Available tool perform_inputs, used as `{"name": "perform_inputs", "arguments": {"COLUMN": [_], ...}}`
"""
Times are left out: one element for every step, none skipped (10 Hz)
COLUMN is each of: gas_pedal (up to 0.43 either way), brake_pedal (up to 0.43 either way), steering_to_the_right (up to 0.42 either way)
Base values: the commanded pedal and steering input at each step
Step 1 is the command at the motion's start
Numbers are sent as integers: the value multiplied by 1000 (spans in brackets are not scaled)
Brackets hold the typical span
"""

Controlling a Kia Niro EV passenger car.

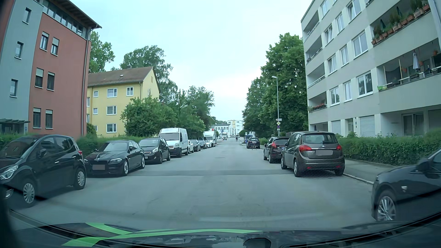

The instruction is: Follow the waypoints while adhering to traffic rules and regulations

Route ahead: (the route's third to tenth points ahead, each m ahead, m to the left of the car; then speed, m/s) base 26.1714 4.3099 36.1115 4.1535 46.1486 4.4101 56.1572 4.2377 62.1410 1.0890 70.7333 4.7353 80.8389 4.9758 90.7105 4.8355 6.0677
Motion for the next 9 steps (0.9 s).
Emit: {"name": "perform_inputs", "arguments": {"gas_pedal": [47, 47, 47, 47, 47, 47, 47, 47, 47], "brake_pedal": [0, 0, 0, 0, 0, 0, 0, 0, 0], "steering_to_the_right": [0, 0, 0, 0, 0, 0, 0, 0, 0]}}
